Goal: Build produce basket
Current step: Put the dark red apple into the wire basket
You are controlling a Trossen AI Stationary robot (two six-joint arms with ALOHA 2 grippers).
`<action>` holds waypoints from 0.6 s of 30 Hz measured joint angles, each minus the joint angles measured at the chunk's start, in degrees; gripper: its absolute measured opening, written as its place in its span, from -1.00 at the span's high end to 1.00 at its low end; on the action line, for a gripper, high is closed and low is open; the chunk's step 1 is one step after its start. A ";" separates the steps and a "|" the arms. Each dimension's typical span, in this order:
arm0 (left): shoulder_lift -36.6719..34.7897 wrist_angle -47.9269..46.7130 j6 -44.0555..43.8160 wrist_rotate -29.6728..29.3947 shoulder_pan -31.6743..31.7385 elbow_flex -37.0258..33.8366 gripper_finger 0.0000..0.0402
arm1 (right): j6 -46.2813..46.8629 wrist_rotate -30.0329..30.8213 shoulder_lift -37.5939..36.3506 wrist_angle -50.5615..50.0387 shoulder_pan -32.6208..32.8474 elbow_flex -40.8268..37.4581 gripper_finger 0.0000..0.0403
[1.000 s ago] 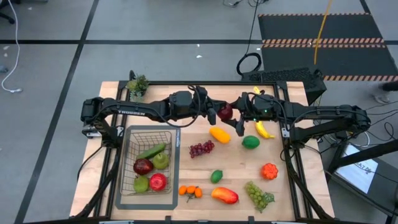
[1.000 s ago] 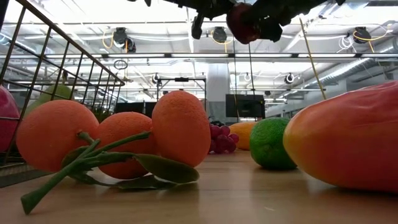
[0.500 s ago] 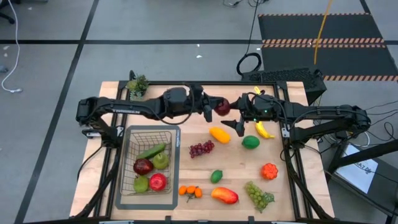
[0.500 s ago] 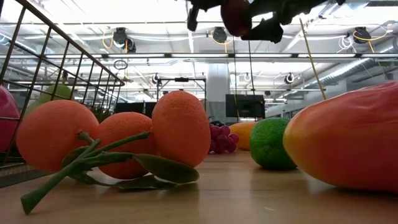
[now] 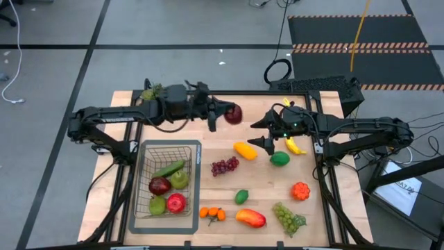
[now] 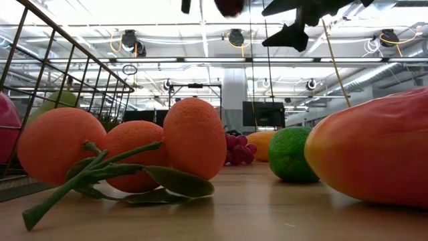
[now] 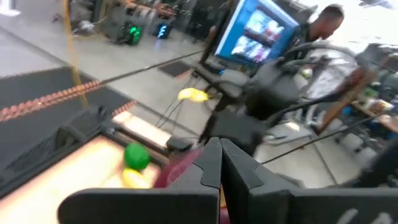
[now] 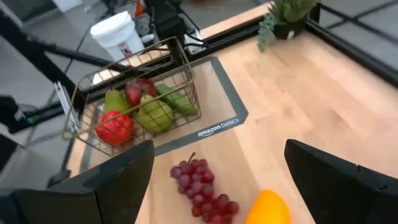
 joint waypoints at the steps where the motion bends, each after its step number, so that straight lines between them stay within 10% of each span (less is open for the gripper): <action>1: -0.54 0.28 0.11 0.98 0.06 0.17 1.00 | 1.39 0.02 -0.05 -0.34 0.16 0.00 -0.77; 10: -7.79 -3.06 -11.77 10.92 -0.19 0.15 1.00 | 15.98 0.75 -0.48 -0.50 5.26 0.02 -0.77; 18: -14.86 -3.99 -36.44 11.29 -1.51 0.13 1.00 | 27.34 18.14 -0.48 7.17 15.85 0.02 -0.77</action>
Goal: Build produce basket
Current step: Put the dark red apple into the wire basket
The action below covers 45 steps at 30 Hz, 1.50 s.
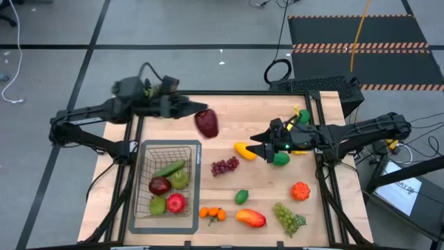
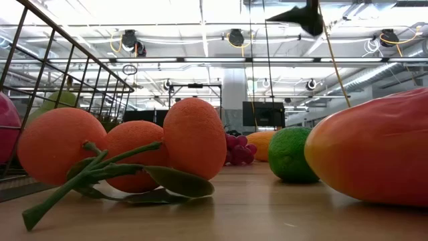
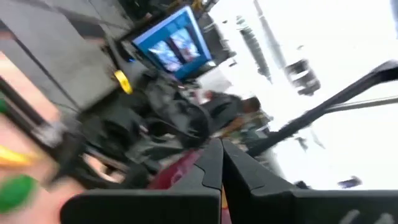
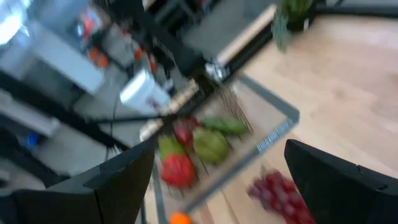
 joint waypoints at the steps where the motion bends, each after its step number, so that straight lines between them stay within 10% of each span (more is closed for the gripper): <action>1: -0.92 0.16 -1.95 -0.09 -0.37 0.00 1.00 | 0.86 2.55 0.00 1.28 1.28 0.00 -0.77; 17: -9.79 4.49 -8.23 -0.42 -5.78 0.00 1.00 | 1.00 22.51 2.78 14.81 14.39 0.00 -0.77; 45: -10.20 4.38 73.81 -6.29 -8.19 0.00 1.00 | -13.40 14.11 -0.51 12.55 16.54 -0.02 -0.77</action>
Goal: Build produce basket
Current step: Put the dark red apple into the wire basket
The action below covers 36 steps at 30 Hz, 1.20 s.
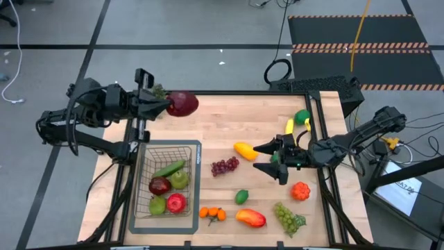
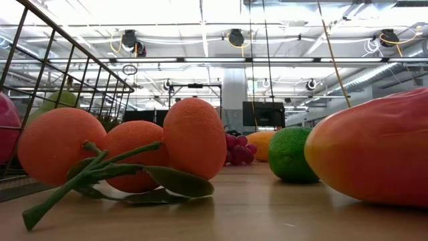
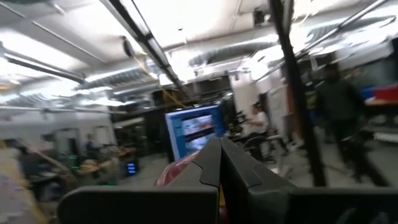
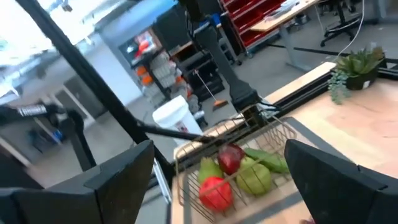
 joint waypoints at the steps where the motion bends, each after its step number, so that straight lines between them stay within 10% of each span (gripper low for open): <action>1: 0.00 -0.01 1.10 -0.62 0.00 0.00 1.00 | -0.92 -0.56 -0.70 -1.30 -0.22 0.00 -0.77; 15: 3.65 -0.08 3.21 -4.92 0.00 0.02 1.00 | -7.97 -0.59 -9.19 -7.80 -3.75 -0.02 -0.77; 36: 6.45 -11.27 -43.63 -5.85 -0.12 0.02 1.00 | -11.75 -0.29 -12.02 -11.07 -3.78 -0.02 -0.77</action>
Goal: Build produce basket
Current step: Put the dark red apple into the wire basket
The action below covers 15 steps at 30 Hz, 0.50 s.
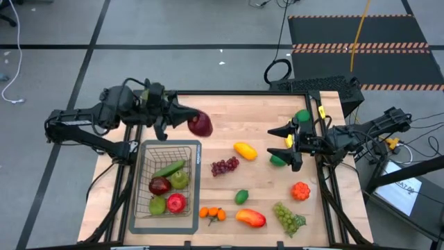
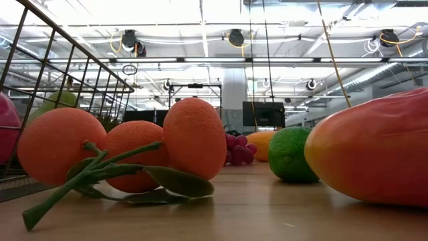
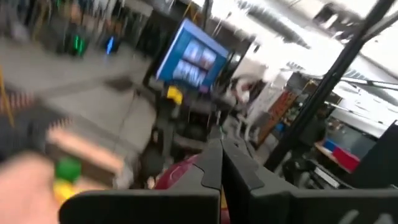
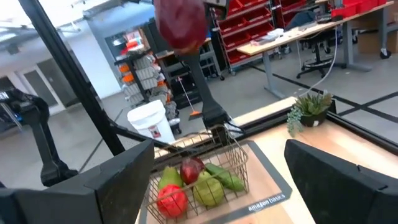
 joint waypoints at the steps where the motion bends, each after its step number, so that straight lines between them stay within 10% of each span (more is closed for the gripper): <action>1: 0.01 -1.99 -1.88 -0.01 -0.27 0.00 1.00 | 0.12 0.02 0.00 -0.42 0.00 0.00 -0.77; 15: 0.02 -38.13 -9.19 0.04 -5.42 -0.51 1.00 | 13.37 -0.10 0.81 -3.93 0.11 0.00 -0.77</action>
